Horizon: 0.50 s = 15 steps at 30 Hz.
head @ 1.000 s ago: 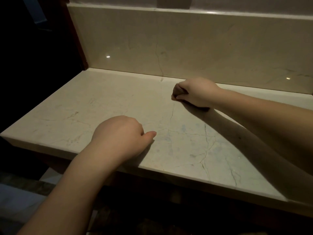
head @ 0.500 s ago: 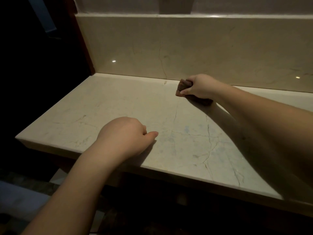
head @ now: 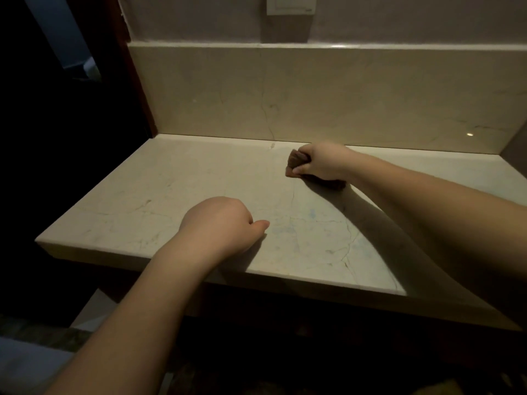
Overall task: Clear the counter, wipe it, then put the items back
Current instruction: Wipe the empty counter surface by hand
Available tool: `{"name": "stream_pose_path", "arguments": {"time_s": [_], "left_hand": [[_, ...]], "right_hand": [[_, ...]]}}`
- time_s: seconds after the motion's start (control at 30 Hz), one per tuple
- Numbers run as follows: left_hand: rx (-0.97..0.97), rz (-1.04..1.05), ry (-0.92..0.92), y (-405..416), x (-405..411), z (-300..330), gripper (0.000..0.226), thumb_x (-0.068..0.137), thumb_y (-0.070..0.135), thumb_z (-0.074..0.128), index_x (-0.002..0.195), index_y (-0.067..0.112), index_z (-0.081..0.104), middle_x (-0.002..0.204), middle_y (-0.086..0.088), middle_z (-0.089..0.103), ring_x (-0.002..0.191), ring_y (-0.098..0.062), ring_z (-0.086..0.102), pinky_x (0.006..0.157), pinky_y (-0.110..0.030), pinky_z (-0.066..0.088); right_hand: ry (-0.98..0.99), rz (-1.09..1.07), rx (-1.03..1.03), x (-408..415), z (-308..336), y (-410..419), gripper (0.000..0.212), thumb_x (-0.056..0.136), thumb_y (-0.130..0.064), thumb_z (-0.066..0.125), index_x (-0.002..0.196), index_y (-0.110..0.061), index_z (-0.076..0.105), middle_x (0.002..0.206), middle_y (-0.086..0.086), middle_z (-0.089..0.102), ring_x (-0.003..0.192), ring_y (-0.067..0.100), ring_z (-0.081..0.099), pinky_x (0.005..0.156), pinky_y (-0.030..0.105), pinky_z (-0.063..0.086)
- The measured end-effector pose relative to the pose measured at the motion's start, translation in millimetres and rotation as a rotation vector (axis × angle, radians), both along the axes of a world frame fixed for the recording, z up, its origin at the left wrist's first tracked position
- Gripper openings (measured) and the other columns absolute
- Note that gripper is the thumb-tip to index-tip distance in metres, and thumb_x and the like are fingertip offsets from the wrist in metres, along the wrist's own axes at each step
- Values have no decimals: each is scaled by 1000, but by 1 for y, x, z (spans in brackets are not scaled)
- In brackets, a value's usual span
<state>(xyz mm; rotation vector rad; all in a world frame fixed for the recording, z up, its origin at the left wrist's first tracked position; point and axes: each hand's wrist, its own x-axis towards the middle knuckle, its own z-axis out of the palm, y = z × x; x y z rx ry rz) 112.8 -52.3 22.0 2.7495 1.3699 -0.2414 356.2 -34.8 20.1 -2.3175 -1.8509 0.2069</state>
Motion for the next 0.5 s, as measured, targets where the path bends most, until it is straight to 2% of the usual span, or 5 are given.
{"name": "stream_pose_path", "arguments": {"time_s": [0.1,0.23,0.3,0.4,0.5], "left_hand": [[-5,-14,-13,0,-3,-1,53,98,55,33,115,22,71,99,-1,69,91,-20,61,77,-31,50],[-18,-25,-25,3,-4,-3,51,98,54,34,110,23,72,83,2,61,84,-19,57,71,-30,47],[-14,-34,-26,3,-5,-4,49,98,53,35,109,22,71,77,3,54,83,-20,55,70,-30,44],[-14,-42,-30,2,-6,-5,47,98,53,36,107,21,70,75,3,53,83,-21,55,70,-30,45],[-28,-41,-37,2,-7,-5,46,98,52,37,106,21,70,78,2,56,86,-21,58,76,-32,51]], "right_hand": [[20,43,-14,-12,-1,-18,15,88,-39,64,89,-27,55,88,-4,59,90,22,55,70,30,35],[60,171,-148,-44,1,-73,11,89,-39,63,96,-31,58,90,-11,59,83,11,53,72,30,39],[67,197,-184,-48,1,-86,9,90,-38,61,96,-33,56,91,-12,58,85,11,53,73,30,39],[82,137,-151,-44,2,-78,8,91,-37,60,95,-32,55,89,-11,57,86,14,53,73,30,37],[78,30,-46,-43,-2,-56,16,91,-35,61,100,-23,61,91,-5,59,88,19,54,73,29,35]]}}
